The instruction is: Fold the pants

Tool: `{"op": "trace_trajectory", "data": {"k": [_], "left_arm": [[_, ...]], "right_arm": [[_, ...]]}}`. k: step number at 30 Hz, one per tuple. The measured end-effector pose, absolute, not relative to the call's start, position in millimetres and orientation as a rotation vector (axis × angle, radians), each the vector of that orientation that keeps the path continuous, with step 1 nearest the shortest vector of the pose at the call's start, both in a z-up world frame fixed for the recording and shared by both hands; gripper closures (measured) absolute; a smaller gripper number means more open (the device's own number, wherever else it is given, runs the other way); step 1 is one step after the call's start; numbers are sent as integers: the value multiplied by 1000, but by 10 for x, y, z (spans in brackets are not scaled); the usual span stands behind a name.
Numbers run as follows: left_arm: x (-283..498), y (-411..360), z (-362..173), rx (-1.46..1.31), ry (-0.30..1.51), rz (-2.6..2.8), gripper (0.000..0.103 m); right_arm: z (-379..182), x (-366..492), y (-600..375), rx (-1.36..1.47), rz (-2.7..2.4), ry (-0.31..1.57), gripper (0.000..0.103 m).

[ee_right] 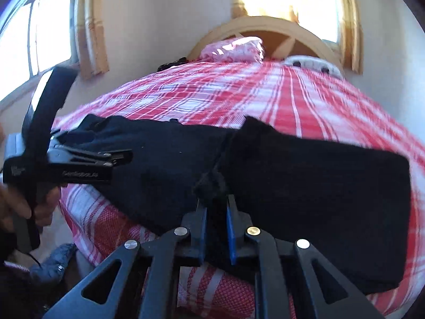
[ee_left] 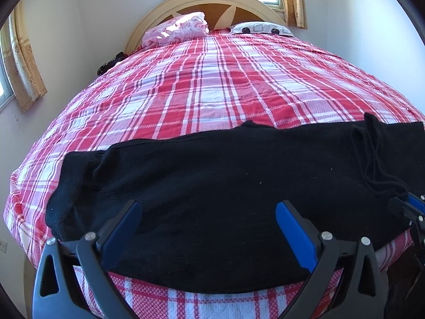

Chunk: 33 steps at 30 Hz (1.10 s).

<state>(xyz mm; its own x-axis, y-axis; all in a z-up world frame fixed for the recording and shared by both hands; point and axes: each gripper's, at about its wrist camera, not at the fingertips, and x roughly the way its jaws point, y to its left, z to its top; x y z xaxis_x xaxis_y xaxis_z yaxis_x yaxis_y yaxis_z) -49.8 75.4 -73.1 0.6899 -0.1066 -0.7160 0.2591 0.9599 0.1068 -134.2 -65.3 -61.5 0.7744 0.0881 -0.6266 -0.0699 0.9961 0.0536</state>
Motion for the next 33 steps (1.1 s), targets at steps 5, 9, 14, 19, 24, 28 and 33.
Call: {"op": "trace_trajectory", "data": {"k": [5, 9, 14, 19, 24, 28, 33], "left_arm": [[-484, 756, -726, 183, 783, -210, 0], [-529, 685, -713, 214, 769, -226, 0], [-611, 519, -487, 233, 680, -277, 0], [-656, 168, -157, 205, 570, -412, 0], [-730, -405, -10, 190, 507, -547, 0], [-764, -749, -240, 243, 528, -535, 0], [-557, -604, -741, 179, 709, -456, 0]], "right_arm": [[-594, -1428, -441, -69, 126, 648, 90], [-797, -1407, -365, -114, 155, 664, 86], [-609, -1531, -471, -59, 203, 661, 75], [-54, -1842, -1179, 97, 50, 465, 75], [2, -1654, -1943, 192, -185, 496, 75], [-258, -1400, -2190, 240, -243, 559, 75], [-568, -1326, -2406, 373, -214, 566, 75]]}}
